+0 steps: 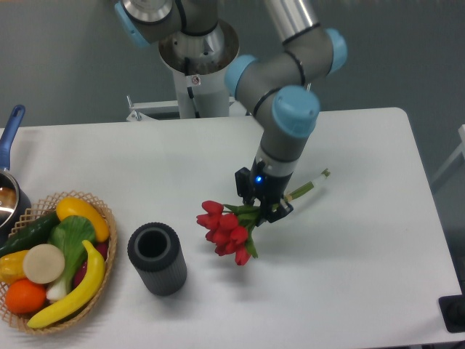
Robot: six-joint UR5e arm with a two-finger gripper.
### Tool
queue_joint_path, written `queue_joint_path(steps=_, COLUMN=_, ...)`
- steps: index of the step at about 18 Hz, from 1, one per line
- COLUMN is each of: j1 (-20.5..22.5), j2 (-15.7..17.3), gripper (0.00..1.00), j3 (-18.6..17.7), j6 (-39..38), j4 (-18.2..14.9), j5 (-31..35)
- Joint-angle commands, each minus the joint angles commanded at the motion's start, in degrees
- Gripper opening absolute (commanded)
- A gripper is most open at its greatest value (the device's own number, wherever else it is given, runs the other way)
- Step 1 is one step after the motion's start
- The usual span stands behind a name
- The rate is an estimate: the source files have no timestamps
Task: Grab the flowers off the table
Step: 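Lift the gripped tulip bouquet up off the table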
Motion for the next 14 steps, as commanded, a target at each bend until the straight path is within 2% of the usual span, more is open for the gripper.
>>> queue_joint_path(steps=3, j1=3.9, j2=1.8, gripper=0.40, j3=1.1, j6=0.0, j4=0.0, j5=-9.7)
queue_joint_path(steps=7, j1=7.1, j2=1.9, gripper=0.40, j3=3.2, j6=-0.7, j4=-0.1, j5=-20.0)
queue_joint_path(steps=10, j1=8.3, j2=2.2, gripper=0.40, j3=3.8, j6=-1.5, j4=-0.1, j5=-23.3)
queue_joint_path(steps=14, j1=10.5, j2=2.6, gripper=0.40, j3=5.8, j6=-6.9, j4=-0.1, j5=-27.3)
